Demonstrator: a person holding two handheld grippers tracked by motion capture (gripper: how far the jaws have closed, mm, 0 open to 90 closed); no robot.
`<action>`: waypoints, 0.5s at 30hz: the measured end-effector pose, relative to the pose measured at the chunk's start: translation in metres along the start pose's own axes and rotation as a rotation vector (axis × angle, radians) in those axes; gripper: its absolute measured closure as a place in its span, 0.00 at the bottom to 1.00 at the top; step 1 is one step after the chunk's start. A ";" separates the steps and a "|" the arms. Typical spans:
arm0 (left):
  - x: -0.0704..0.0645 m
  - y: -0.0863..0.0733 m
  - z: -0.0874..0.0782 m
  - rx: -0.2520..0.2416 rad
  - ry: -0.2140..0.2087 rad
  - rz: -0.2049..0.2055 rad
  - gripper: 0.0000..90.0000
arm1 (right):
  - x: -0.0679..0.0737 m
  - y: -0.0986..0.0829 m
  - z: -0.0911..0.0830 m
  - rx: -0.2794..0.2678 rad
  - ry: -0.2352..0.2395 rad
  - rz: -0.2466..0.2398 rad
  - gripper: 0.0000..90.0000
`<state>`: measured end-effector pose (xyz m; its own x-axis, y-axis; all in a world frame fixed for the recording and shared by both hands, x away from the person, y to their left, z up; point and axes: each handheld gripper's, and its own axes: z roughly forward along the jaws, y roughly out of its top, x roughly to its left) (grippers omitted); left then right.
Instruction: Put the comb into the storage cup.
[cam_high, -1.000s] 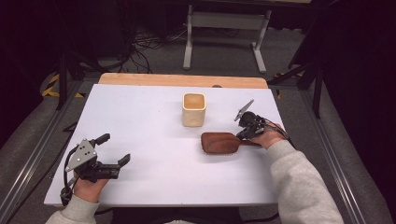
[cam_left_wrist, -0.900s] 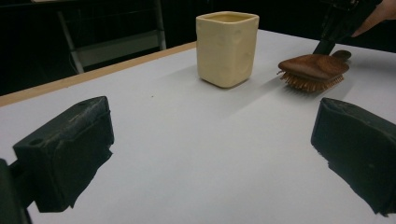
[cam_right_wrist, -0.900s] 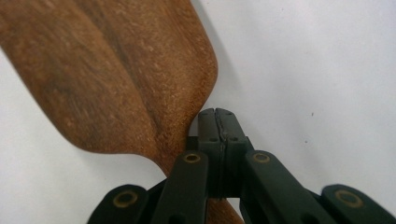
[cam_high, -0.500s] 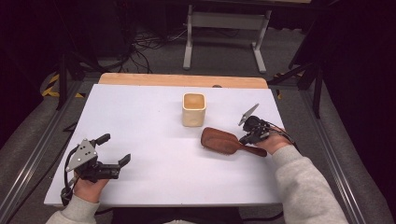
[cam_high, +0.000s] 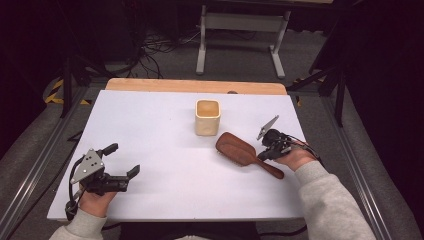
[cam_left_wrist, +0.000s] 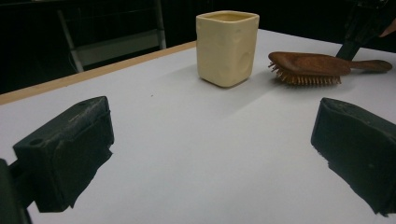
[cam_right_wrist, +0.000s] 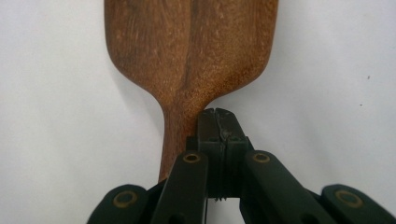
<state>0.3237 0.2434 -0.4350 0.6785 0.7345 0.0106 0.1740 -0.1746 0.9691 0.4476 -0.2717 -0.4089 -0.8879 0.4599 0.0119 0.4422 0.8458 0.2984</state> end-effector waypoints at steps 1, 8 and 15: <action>0.000 0.000 0.000 0.000 0.000 0.000 0.00 | 0.002 0.000 0.000 -0.001 0.007 0.011 1.00; 0.000 0.000 0.000 0.000 0.000 -0.001 0.00 | 0.008 -0.001 0.000 0.004 0.024 0.005 1.00; 0.000 0.000 0.000 0.000 0.001 0.001 0.00 | 0.012 -0.003 0.000 -0.011 0.022 -0.001 0.99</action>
<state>0.3236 0.2434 -0.4350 0.6781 0.7349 0.0122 0.1733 -0.1760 0.9690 0.4353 -0.2688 -0.4092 -0.8907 0.4534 0.0324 0.4405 0.8431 0.3085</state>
